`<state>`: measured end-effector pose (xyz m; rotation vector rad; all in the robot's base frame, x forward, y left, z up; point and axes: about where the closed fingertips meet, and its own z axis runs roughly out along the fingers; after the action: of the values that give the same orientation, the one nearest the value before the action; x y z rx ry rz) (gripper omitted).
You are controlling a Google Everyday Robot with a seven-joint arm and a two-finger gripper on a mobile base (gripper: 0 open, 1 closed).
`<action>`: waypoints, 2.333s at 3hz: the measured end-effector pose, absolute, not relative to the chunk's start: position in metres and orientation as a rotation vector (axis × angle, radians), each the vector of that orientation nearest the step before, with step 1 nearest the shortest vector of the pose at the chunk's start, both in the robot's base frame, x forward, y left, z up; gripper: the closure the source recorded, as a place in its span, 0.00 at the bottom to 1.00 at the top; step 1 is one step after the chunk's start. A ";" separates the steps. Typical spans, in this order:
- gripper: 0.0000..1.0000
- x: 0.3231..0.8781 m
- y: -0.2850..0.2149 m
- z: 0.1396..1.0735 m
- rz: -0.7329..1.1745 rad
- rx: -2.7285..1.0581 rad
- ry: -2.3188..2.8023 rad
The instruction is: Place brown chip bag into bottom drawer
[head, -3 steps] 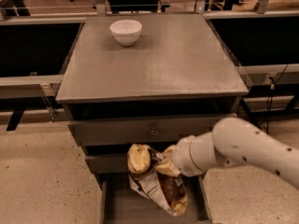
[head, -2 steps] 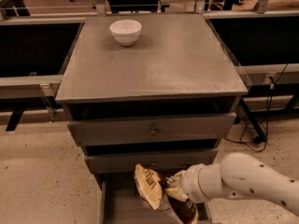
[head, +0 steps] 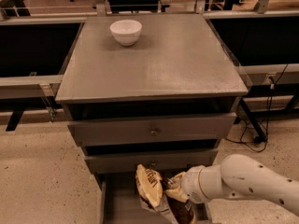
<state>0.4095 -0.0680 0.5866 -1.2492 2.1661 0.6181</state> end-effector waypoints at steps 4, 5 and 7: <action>1.00 0.455 -0.176 0.379 0.803 -1.417 1.920; 1.00 0.453 -0.172 0.372 0.820 -1.407 1.918; 1.00 0.466 -0.168 0.344 0.782 -1.600 1.861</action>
Offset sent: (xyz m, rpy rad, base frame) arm 0.0675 -0.1605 -0.1537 0.1813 -0.1711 0.1468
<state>0.4660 -0.1675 0.3440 -1.5999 1.8614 0.7817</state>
